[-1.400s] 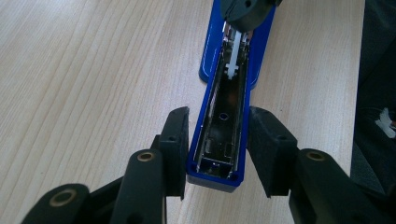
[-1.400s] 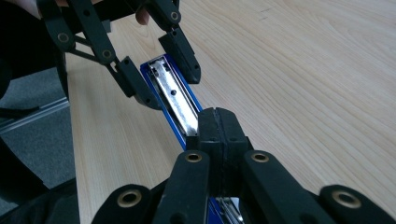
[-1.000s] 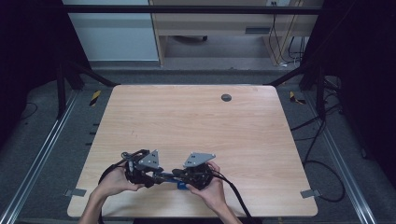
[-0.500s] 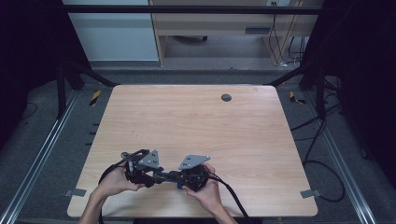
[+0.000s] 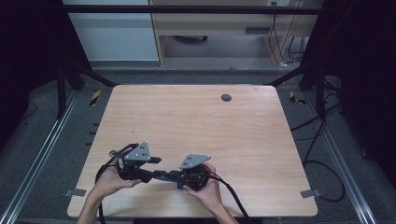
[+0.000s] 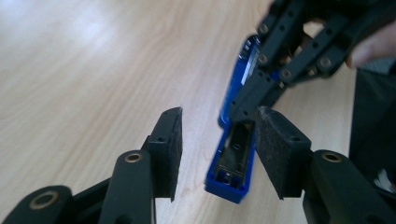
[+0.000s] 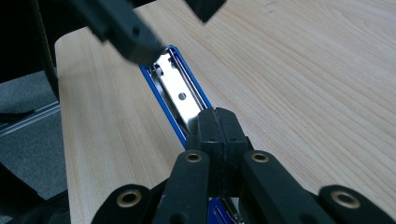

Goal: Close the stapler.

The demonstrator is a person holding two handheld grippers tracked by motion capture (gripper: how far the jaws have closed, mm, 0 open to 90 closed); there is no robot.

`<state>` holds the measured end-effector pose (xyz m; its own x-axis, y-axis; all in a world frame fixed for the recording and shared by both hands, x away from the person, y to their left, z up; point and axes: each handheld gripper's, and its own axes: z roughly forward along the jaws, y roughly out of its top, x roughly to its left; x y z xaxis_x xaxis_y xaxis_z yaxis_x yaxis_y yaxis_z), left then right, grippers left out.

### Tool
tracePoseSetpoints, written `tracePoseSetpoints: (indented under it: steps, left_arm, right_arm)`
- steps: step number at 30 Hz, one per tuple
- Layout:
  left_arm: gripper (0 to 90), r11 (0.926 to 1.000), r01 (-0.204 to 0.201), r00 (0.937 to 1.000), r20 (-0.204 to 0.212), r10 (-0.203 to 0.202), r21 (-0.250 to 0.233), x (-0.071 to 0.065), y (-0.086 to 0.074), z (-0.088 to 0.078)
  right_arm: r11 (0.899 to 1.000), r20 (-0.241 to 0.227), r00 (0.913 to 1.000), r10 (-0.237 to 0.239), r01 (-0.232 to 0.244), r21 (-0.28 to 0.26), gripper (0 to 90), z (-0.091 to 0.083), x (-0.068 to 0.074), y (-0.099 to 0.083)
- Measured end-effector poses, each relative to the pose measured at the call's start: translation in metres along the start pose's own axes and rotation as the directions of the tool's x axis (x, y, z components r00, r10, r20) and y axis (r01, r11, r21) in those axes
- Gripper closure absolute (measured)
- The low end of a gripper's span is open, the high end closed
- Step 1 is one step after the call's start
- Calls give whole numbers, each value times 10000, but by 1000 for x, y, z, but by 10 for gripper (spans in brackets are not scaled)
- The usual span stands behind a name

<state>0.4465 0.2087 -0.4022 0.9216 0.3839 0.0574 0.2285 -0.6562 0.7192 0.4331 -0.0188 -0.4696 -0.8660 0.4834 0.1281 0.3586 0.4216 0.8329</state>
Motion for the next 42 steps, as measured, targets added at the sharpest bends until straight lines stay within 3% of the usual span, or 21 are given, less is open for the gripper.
tracePoseSetpoints:
  steps: [3, 5, 10, 13, 16, 18, 20, 21, 23, 27, 33, 34, 36, 37, 38, 42]
  left_arm:
    - [523, 9981, 432, 9981, -414, -450, -431, 2, -2, -4]
    - [517, 9923, 878, 9917, -858, -953, -868, 4, -4, -7]
    - [506, 9779, 1268, 9759, -1558, -1530, -1660, 5, -11, -11]
    - [501, 9632, 1574, 9621, -1859, -1993, -2180, 5, -17, -13]
    - [478, 9484, 1752, 9445, -2267, -2377, -2643, 3, -23, -13]
    - [464, 9385, 1961, 9263, -2604, -2724, -2842, 3, -27, -14]
    - [457, 9258, 2206, 9018, -2973, -3135, -3070, 2, -31, -14]
    - [446, 9207, 2262, 8933, -3091, -3262, -3181, 2, -34, -14]
    - [445, 9152, 2332, 8751, -3395, -3449, -3286, 1, -40, -13]
    - [436, 9114, 2410, 8498, -3811, -3642, -3336, -1, -51, -11]
    - [463, 9093, 2486, 8338, -4040, -3762, -3338, -4, -65, -7]
    - [475, 9066, 2589, 8294, -4043, -3855, -3332, -4, -67, -6]
    - [480, 8942, 2840, 8276, -3824, -4109, -3462, -3, -69, -6]
    - [480, 8885, 2919, 8219, -3822, -4224, -3541, -3, -71, -5]
    - [484, 8882, 2936, 8179, -3880, -4248, -3535, -3, -72, -5]
    - [490, 8950, 2860, 8129, -4078, -4158, -3424, -3, -75, -2]
  right_arm:
    - [10000, -2, 10000, -3, 3, -7, 900, 0, 0, 0]
    - [10000, -4, 10000, -4, 4, 1, 900, 0, 0, 0]
    - [10000, 28, 10000, -64, 64, 25, 900, -1, 0, 0]
    - [10000, 32, 10000, -86, 86, 25, 900, -1, 0, 0]
    - [10000, 20, 10000, -57, 57, 26, 900, -2, 0, 1]
    - [10000, 32, 9999, -99, 99, 15, 900, -3, 0, 1]
    - [9999, 33, 9999, -113, 113, 4, 900, -4, 0, 1]
    - [9999, 26, 9999, -103, 103, -8, 900, -4, 0, 1]
    - [9999, 17, 9999, -116, 116, -7, 900, -5, 0, 1]
    - [9999, 39, 9999, -149, 149, 19, 900, -7, -1, 3]
    - [9999, 33, 9999, -154, 154, 30, 900, -11, -2, 3]
    - [9999, 57, 9999, -153, 153, 6, 900, -12, -2, 3]
    - [9999, 39, 9999, -145, 145, 7, 900, -13, -2, 3]
    - [9999, 45, 9999, -132, 132, 10, 900, -13, -2, 3]
    - [9999, 38, 9999, -148, 148, 14, 900, -14, -2, 3]
    - [9999, 43, 9999, -156, 156, 7, 900, -16, -2, 3]
